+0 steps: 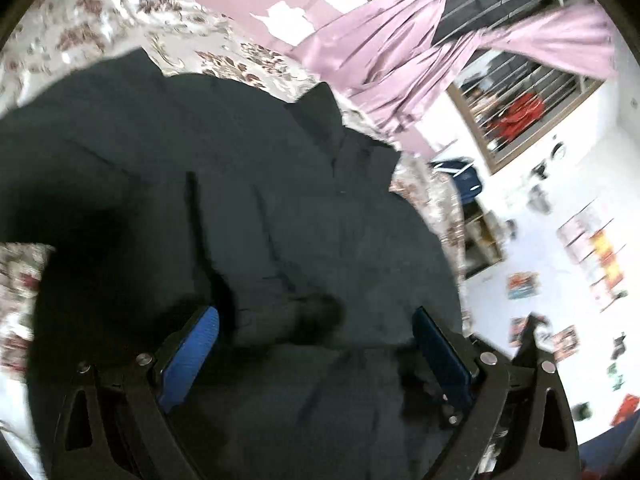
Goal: Fold large clothes
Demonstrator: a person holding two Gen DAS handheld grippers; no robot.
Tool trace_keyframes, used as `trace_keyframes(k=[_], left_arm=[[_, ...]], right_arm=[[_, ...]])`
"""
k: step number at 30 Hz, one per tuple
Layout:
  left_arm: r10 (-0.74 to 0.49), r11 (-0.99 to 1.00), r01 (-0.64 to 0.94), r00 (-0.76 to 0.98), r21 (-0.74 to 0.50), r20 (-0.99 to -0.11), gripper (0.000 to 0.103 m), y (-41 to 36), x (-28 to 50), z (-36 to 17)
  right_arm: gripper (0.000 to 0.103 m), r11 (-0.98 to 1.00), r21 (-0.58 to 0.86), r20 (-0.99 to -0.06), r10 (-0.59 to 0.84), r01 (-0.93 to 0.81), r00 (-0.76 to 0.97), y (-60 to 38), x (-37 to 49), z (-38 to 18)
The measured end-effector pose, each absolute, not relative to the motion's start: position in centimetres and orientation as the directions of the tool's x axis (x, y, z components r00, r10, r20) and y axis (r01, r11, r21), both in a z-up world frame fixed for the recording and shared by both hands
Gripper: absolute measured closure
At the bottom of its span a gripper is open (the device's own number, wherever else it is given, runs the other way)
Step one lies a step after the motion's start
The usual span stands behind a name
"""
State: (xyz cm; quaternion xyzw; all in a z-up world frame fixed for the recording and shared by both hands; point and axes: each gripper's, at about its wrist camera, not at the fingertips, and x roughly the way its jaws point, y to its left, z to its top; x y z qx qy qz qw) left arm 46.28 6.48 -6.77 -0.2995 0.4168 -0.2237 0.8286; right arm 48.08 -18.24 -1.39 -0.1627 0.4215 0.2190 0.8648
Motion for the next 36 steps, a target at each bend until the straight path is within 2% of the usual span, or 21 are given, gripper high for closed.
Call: trace_keyframes(k=[2, 4, 6, 7, 8, 9, 10, 12, 15, 18, 23, 30, 33, 34, 35, 36], left_arm=[[-0.615, 0.721, 0.105, 0.552, -0.685, -0.563, 0.005, 5.9, 46.6, -7.4], [-0.578, 0.750, 0.063, 0.545, -0.658, -0.607, 0.006, 5.4, 47.3, -8.0], [-0.526, 0.783, 0.026, 0.561, -0.621, -0.639, 0.015, 4.9, 47.8, -8.0], [-0.499, 0.800, 0.010, 0.567, -0.600, -0.656, 0.037, 4.7, 47.9, -7.9], [-0.468, 0.819, -0.007, 0.570, -0.573, -0.675, 0.064, 4.5, 48.1, -7.6], [-0.413, 0.851, -0.032, 0.575, -0.524, -0.706, 0.075, 4.3, 48.3, -7.4], [-0.378, 0.868, -0.047, 0.584, -0.494, -0.719, 0.095, 4.3, 48.4, -7.1], [-0.343, 0.880, -0.046, 0.628, -0.473, -0.698, 0.096, 4.6, 48.2, -5.9], [-0.215, 0.924, -0.074, 0.710, -0.375, -0.671, 0.097, 4.8, 47.3, -3.5], [-0.122, 0.948, -0.124, 0.706, -0.292, -0.697, 0.097, 4.9, 46.8, -3.5], [-0.094, 0.963, -0.139, 0.635, -0.233, -0.767, 0.096, 4.3, 47.7, -6.4], [-0.149, 0.955, -0.101, 0.648, -0.278, -0.747, 0.090, 5.6, 46.8, -7.2], [-0.198, 0.938, -0.087, 0.663, -0.337, -0.722, 0.080, 6.4, 46.0, -7.2], [-0.202, 0.933, -0.092, 0.666, -0.348, -0.718, 0.072, 6.6, 45.6, -7.2], [-0.199, 0.929, -0.104, 0.671, -0.356, -0.715, 0.056, 6.9, 45.0, -7.1], [-0.213, 0.918, -0.106, 0.680, -0.382, -0.701, 0.047, 7.4, 44.5, -7.1]], right_arm=[[0.036, 0.864, -0.089, -0.799, 0.235, -0.495, 0.554, -20.5, 47.0, -1.7], [0.035, 0.886, -0.082, -0.800, 0.214, -0.457, 0.560, -23.7, 46.0, -2.3], [0.035, 0.907, -0.055, -0.794, 0.214, -0.417, 0.569, -25.4, 44.9, -2.7], [0.035, 0.918, -0.047, -0.789, 0.208, -0.394, 0.578, -26.1, 44.9, -2.9], [0.035, 0.928, -0.030, -0.783, 0.209, -0.371, 0.586, -27.9, 45.1, -3.0], [0.035, 0.934, -0.009, -0.775, 0.220, -0.358, 0.593, -28.9, 45.6, -3.3], [0.035, 0.939, 0.011, -0.764, 0.230, -0.345, 0.603, -29.8, 45.9, -3.3], [0.035, 0.952, 0.021, -0.726, 0.225, -0.306, 0.650, -30.6, 45.1, -2.4], [0.035, 0.959, 0.042, -0.664, 0.237, -0.281, 0.710, -31.8, 44.9, -1.2], [0.035, 0.972, 0.043, -0.648, 0.204, -0.232, 0.734, -31.7, 46.4, -1.1], [0.035, 0.980, 0.020, -0.713, 0.152, -0.197, 0.685, -28.6, 51.4, -3.7], [0.033, 0.988, -0.035, -0.794, 0.064, -0.150, 0.605, -24.8, 55.4, -7.6], [0.033, 0.988, -0.035, -0.779, 0.067, -0.150, 0.624, -24.8, 54.9, -8.3], [0.032, 0.988, -0.036, -0.773, 0.067, -0.150, 0.631, -24.7, 54.6, -8.4], [0.031, 0.988, -0.042, -0.765, 0.063, -0.146, 0.641, -24.7, 54.3, -8.5], [0.028, 0.989, -0.049, -0.757, 0.055, -0.140, 0.651, -24.7, 54.1, -8.4]])
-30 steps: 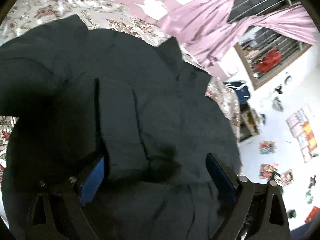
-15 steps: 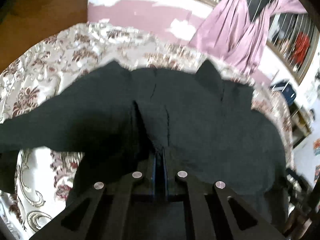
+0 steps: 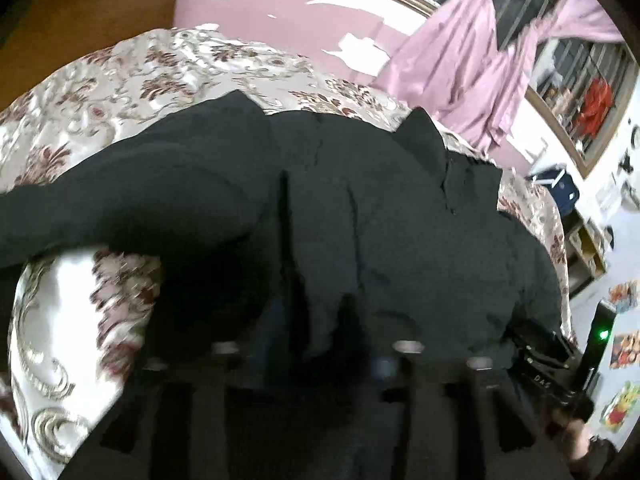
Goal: Fold large clothes
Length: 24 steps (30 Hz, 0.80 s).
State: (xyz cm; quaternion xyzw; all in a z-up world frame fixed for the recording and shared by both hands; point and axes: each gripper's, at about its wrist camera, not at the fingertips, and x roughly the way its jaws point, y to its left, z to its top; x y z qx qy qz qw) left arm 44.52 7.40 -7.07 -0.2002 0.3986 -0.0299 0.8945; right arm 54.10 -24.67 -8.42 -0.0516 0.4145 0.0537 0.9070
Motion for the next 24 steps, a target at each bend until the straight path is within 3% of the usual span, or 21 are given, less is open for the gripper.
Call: trace_keyframes(k=[2, 4, 16, 24], left_arm=[[-0.236, 0.893, -0.114, 0.706, -0.436, -0.668, 0.024, 8.5, 43.4, -6.9], [-0.226, 0.866, -0.158, 0.723, -0.475, -0.652, 0.017, 9.9, 41.9, -6.8], [-0.176, 0.565, -0.437, 0.765, -0.700, -0.619, 0.013, 24.8, 36.0, -8.4], [-0.086, 0.351, -0.525, 0.806, -0.775, -0.585, 0.012, 32.6, 34.7, -9.7]], right_arm=[[0.023, 0.990, -0.065, -0.739, 0.034, -0.121, 0.673, -24.7, 53.5, -8.6], [0.020, 0.991, -0.073, -0.731, 0.023, -0.112, 0.682, -24.9, 53.2, -8.3], [0.013, 0.994, -0.099, -0.681, -0.036, -0.043, 0.731, -24.8, 52.0, -6.4], [0.013, 0.971, -0.133, -0.641, 0.068, -0.198, 0.765, -20.0, 51.8, -3.7]])
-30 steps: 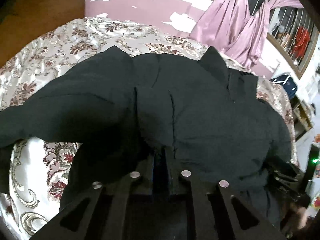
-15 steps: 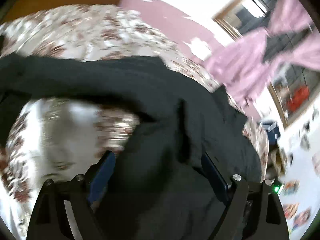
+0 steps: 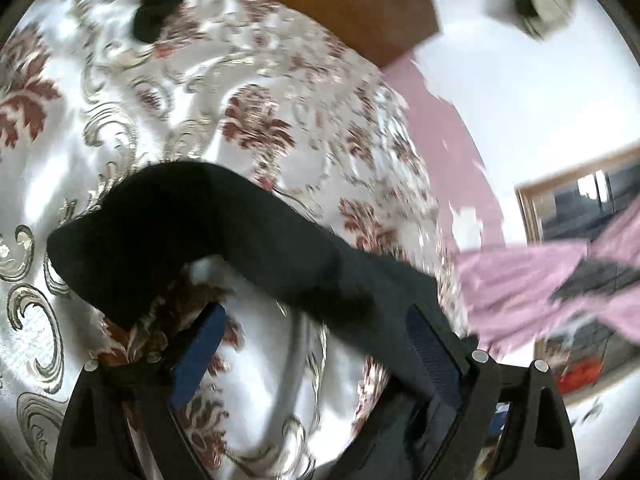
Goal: Fold large clothes
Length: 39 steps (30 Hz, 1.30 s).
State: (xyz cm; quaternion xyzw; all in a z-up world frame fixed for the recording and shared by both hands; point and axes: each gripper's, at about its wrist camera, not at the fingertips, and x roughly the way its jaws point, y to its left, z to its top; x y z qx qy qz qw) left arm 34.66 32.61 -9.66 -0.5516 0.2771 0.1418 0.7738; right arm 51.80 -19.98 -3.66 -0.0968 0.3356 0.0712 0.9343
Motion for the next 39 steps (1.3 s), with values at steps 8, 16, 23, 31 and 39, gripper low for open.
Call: trace_keyframes(k=[8, 16, 23, 31, 39], left_arm=[[-0.096, 0.200, -0.612, 0.765, -0.765, -0.637, 0.014, 35.3, 36.6, -12.3], [0.045, 0.437, -0.616, 0.743, -0.655, -0.668, 0.086, 34.6, 39.4, -6.8], [0.141, 0.769, -0.389, 0.877, -0.506, -0.460, 0.090, 28.0, 40.6, 6.4], [-0.058, 0.991, 0.013, 0.940, -0.136, -0.335, 0.090, 11.8, 42.6, 15.6], [-0.324, 0.942, 0.326, 0.834, -0.074, -0.447, 0.090, -2.5, 43.0, 10.8]], right_arm=[[0.013, 0.960, -0.108, -0.660, 0.124, -0.258, 0.741, -17.6, 51.8, -6.2], [0.004, 0.968, -0.063, -0.682, 0.137, -0.244, 0.718, -18.3, 51.9, -7.7], [0.003, 0.972, -0.033, -0.651, 0.155, -0.231, 0.743, -19.1, 50.9, -7.5], [0.003, 0.973, 0.157, -0.600, 0.231, -0.171, 0.766, -24.6, 46.4, -4.4], [0.003, 0.961, 0.272, -0.618, 0.212, -0.047, 0.757, -31.8, 44.1, -4.6]])
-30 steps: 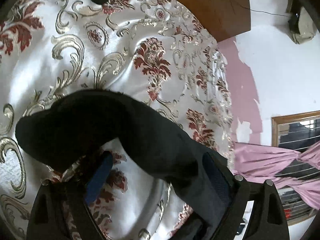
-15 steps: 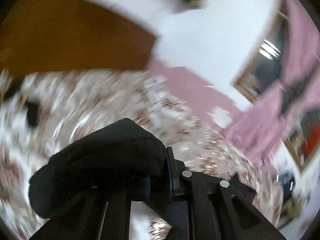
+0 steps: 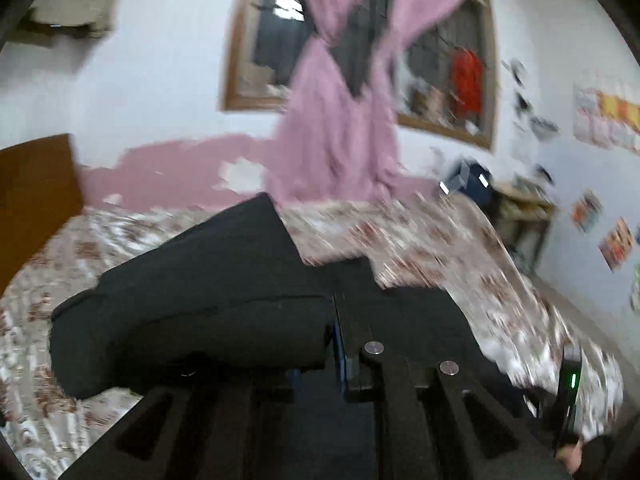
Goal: Fold large clothes
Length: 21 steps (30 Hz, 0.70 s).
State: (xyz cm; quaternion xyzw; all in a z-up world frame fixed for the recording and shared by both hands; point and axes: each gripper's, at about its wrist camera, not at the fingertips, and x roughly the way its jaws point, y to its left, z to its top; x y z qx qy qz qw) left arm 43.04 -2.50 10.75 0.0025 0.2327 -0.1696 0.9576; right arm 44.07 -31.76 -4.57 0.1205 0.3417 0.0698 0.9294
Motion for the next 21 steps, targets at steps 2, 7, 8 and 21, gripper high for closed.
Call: trace_keyframes(k=[2, 7, 8, 21], left_arm=[[-0.356, 0.923, 0.381, 0.787, -0.057, -0.504, 0.090, -5.1, 43.1, 8.5], [-0.391, 0.861, 0.507, 0.637, -0.021, -0.665, 0.090, -10.2, 41.8, 2.4], [-0.387, 0.847, 0.531, 0.608, -0.007, -0.694, 0.090, -11.0, 41.3, 1.1], [-0.424, 0.824, 0.564, 0.544, -0.058, -0.724, 0.017, -6.8, 34.5, -3.2]], right_arm=[[0.003, 0.953, 0.304, -0.625, 0.210, -0.013, 0.752, -33.4, 44.0, -4.9], [0.003, 0.954, 0.299, -0.639, 0.174, 0.034, 0.749, -36.3, 43.8, -5.8], [0.003, 0.952, 0.303, -0.642, 0.174, 0.039, 0.747, -36.7, 43.8, -6.0], [0.003, 0.952, 0.304, -0.666, 0.177, 0.046, 0.724, -37.3, 43.9, -7.8]])
